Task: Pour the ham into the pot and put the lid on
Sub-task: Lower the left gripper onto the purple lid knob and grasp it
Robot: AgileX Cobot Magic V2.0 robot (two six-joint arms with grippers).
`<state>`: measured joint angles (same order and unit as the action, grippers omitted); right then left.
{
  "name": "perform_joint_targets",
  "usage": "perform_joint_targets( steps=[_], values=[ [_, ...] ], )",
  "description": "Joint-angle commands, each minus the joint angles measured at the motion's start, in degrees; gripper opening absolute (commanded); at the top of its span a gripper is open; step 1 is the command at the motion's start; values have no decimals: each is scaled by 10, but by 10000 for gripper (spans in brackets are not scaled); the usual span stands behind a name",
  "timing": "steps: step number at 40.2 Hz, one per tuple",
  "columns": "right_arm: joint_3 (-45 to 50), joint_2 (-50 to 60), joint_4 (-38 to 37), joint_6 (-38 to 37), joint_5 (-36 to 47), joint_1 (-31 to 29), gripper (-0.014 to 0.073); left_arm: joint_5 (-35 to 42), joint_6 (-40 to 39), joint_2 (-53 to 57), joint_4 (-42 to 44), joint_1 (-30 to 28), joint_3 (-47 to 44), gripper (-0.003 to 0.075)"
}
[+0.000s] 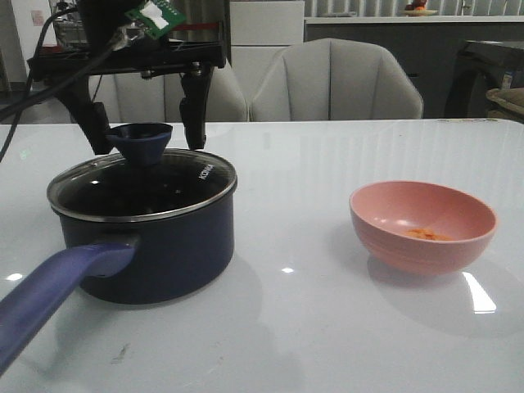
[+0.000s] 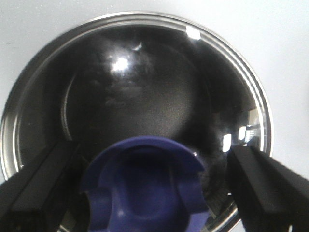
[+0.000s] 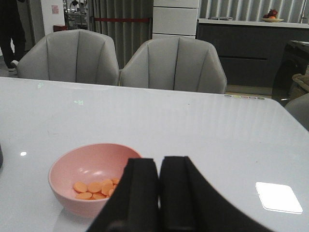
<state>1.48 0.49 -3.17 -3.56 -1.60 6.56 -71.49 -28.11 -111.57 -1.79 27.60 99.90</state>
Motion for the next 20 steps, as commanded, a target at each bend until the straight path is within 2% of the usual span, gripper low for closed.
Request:
perform_joint_targets(
  steps=[1,9,20],
  values=[
    [6,12,-1,6,43,-3,161,-22,-12,22,-2,4,19,584],
    [6,12,-1,6,43,-3,161,-23,-12,22,-2,4,15,479],
    [6,12,-1,6,43,-3,161,-23,-12,22,-2,4,0,463]
  ],
)
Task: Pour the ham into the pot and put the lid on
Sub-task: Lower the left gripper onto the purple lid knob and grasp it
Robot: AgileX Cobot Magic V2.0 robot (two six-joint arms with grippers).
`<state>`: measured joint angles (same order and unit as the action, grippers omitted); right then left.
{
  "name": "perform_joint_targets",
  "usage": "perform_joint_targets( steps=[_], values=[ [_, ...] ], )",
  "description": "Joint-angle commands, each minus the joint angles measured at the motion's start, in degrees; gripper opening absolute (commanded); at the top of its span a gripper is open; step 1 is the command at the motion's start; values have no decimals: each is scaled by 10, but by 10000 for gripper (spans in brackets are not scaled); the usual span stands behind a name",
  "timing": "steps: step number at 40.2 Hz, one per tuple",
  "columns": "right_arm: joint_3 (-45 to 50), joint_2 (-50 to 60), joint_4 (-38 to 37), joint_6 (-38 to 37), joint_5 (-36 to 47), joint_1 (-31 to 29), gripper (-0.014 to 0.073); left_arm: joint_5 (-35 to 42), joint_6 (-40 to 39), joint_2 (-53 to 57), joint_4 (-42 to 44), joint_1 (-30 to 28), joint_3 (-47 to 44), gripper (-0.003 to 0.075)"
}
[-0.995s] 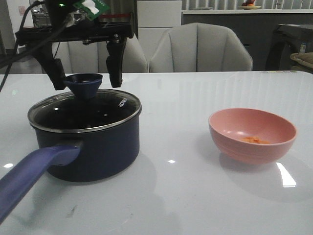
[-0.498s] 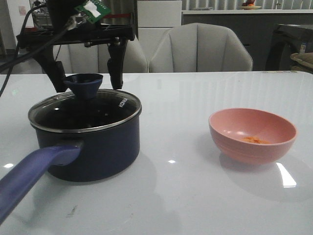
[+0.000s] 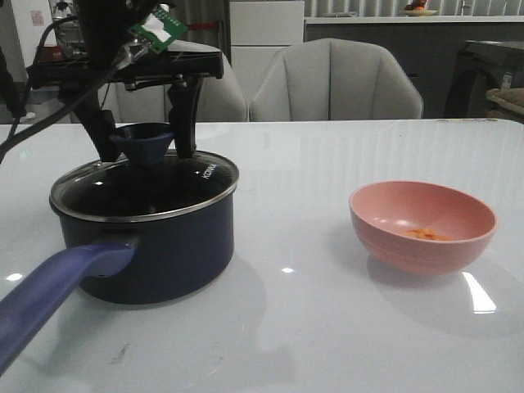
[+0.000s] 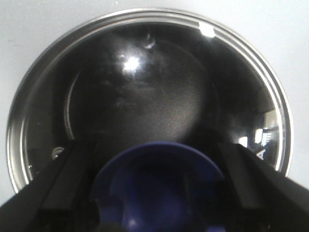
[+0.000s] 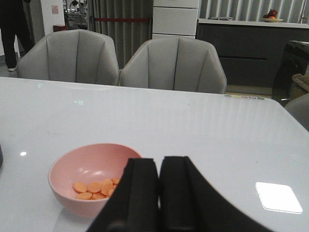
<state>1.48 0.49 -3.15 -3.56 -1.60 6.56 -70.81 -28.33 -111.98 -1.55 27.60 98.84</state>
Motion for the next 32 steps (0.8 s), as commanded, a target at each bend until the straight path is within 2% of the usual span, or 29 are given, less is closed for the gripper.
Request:
perform_joint_targets(
  steps=[1,4,11,15,18,32],
  values=[
    [6,12,-1,6,43,-3,161,-29,-9,26,-5,4,10,454],
    [6,12,-1,6,43,-3,161,-29,-9,26,-8,4,10,405],
    [6,12,-1,6,43,-3,161,-29,3,26,-14,4,10,211],
    [6,12,-1,6,43,-3,161,-29,6,26,-18,4,10,135],
    [6,12,-1,6,43,-3,161,-29,6,26,-19,4,10,112],
    [6,12,-1,6,43,-3,161,-29,9,49,-23,2,13,113]
  ],
)
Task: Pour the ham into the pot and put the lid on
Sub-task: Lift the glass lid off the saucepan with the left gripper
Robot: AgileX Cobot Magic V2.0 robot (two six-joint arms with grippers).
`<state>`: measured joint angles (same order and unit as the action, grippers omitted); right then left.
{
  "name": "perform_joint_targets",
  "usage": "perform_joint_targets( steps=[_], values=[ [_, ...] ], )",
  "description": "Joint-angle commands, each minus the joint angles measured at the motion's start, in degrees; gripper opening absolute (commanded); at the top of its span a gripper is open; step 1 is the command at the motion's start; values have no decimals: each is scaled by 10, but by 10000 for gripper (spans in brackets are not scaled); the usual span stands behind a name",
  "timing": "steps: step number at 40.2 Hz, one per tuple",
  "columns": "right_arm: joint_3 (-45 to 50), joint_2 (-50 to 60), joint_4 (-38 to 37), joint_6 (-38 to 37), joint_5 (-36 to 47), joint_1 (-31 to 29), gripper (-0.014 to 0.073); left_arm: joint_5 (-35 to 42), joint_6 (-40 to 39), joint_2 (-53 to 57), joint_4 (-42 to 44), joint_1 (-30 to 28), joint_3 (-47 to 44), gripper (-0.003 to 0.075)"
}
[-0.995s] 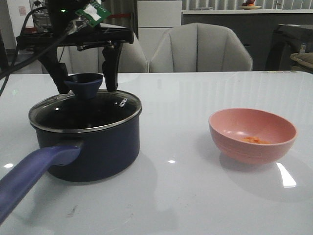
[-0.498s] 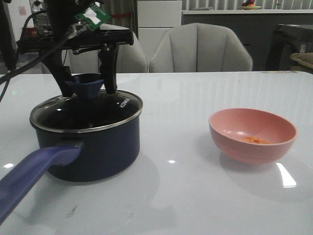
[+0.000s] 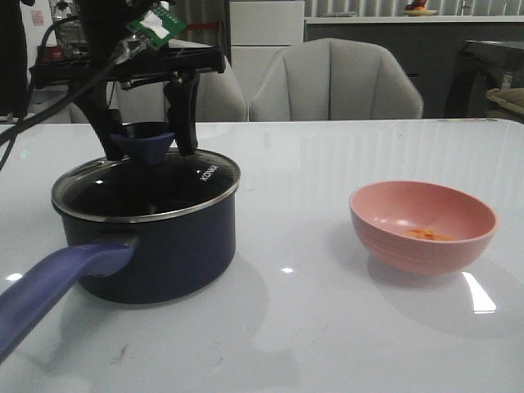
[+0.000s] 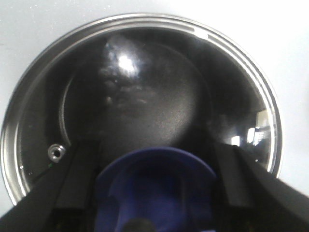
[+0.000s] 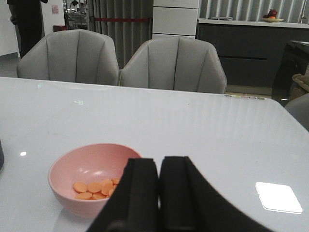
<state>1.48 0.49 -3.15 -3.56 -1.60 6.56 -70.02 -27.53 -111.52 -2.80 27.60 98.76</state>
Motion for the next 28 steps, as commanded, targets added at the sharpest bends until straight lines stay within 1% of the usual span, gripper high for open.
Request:
perform_joint_targets(
  steps=[1,8,17,21,28],
  values=[
    [6,12,-1,6,43,-3,161,-37,1,48,-10,2,14,113],
    [6,12,-1,6,43,-3,161,-37,24,72,-10,-18,14,113],
    [6,12,-1,6,43,-3,161,-37,67,114,-10,-74,11,113],
    [6,12,-1,6,43,-3,161,-37,99,135,-10,-110,-3,113],
    [6,12,-1,6,43,-3,161,-37,131,171,-10,-198,-60,113]
  ],
)
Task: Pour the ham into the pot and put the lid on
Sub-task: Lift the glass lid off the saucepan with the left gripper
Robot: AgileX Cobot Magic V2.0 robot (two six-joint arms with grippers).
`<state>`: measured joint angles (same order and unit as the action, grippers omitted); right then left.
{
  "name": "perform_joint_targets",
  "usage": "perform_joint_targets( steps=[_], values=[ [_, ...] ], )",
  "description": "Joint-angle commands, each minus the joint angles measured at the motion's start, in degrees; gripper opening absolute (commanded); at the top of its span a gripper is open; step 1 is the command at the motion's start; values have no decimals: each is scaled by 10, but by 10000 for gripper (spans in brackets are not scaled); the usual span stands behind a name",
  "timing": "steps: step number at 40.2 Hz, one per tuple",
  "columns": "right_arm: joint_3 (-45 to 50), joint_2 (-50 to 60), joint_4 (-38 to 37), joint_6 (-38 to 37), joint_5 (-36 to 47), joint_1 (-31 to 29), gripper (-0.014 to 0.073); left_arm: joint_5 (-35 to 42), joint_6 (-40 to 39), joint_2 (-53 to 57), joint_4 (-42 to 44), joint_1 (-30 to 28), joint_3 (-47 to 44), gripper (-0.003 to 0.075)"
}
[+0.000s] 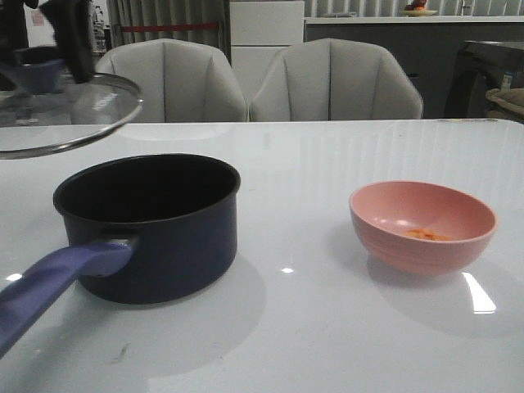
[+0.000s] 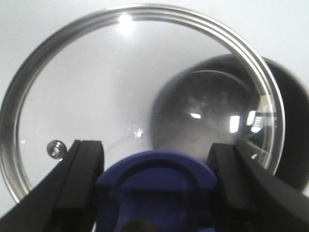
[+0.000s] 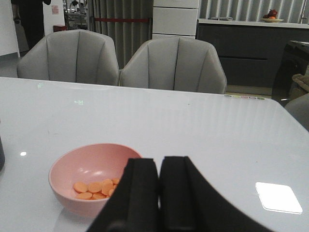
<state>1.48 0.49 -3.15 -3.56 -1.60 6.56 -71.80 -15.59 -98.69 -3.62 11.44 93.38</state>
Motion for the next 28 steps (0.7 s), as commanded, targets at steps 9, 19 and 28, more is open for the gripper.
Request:
perform_joint_targets(
  steps=[9,19,28],
  values=[
    [6,12,-1,6,43,-3,161,-12,67,57,-2,-126,-90,113],
    [6,12,-1,6,43,-3,161,84,91,52,-2,-156,-167,116],
    [6,12,-1,6,43,-3,161,105,105,4,-9,-156,-183,117]
  ],
)
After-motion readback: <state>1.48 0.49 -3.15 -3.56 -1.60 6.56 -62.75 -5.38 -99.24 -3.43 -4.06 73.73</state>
